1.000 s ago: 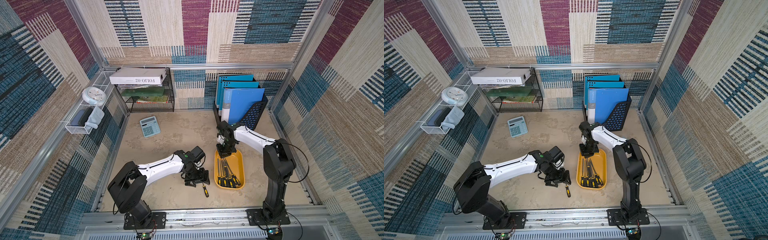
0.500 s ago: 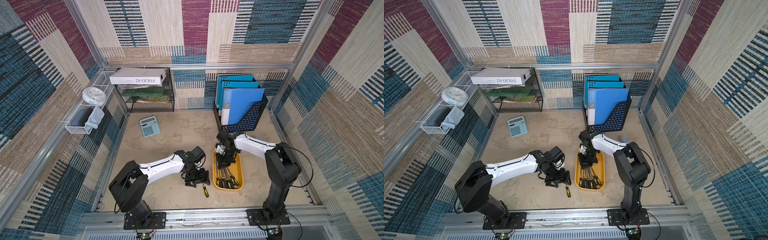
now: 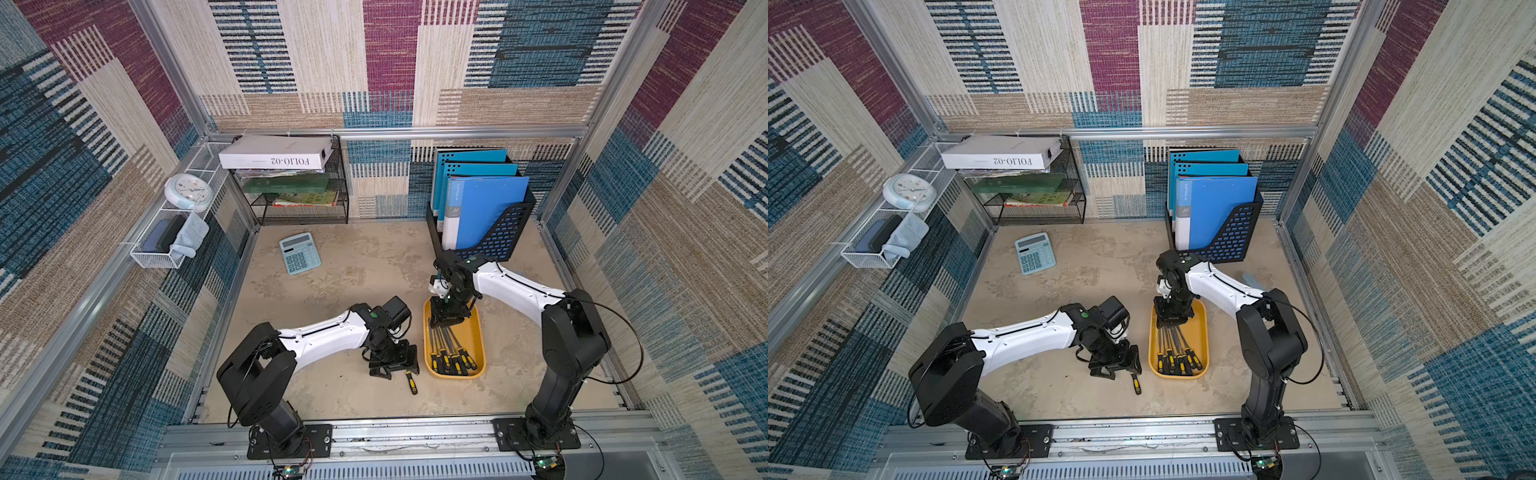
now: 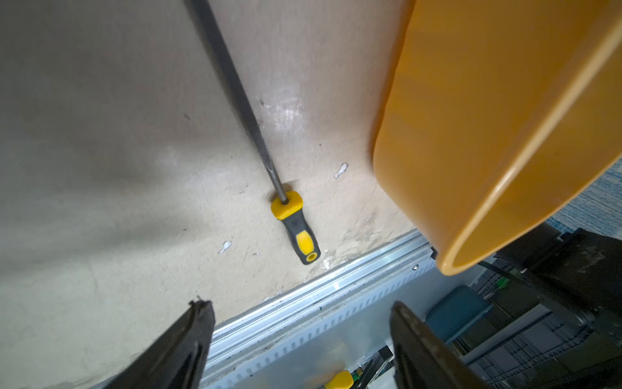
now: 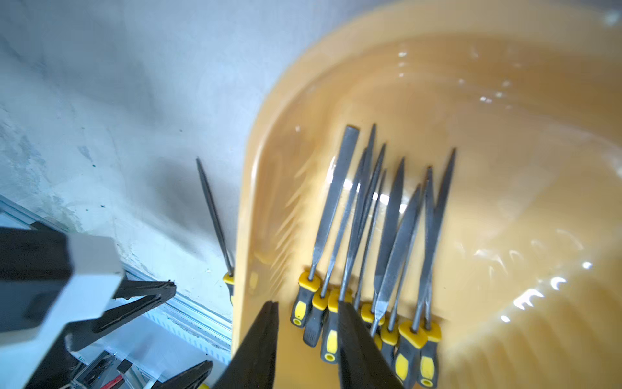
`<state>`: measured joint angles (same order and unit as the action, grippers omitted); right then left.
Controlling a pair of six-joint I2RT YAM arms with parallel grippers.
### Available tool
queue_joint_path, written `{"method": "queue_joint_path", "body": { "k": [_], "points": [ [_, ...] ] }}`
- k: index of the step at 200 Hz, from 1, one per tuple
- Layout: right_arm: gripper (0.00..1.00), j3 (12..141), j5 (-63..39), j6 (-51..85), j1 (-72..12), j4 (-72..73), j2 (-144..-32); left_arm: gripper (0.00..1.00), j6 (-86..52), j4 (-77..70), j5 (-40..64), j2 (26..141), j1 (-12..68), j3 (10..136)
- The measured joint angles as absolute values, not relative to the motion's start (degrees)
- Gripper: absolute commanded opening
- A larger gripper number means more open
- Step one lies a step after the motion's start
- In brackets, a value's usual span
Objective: Put the file tool into the storage box
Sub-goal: Place the file tool in the storage box, then pick up the file tool from the center of the board.
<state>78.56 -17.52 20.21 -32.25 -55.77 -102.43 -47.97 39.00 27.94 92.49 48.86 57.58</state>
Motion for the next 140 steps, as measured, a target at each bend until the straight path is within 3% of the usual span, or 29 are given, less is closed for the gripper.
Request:
{"method": "queue_joint_path", "body": {
  "k": [45,98,140],
  "points": [
    [0.34,81.25,-15.90,19.16,-31.81,-58.46,-100.16,0.71,-52.18,38.92,25.19,95.20,50.87,57.67],
    [0.31,78.22,-15.86,17.65,-31.86,-59.07,-98.21,0.63,-55.77,39.57,22.17,100.40,52.53,61.45],
    [0.30,76.03,-15.68,16.78,-31.83,-58.96,-97.14,0.41,-56.95,40.77,21.17,105.43,55.27,64.58]
  ]
}}
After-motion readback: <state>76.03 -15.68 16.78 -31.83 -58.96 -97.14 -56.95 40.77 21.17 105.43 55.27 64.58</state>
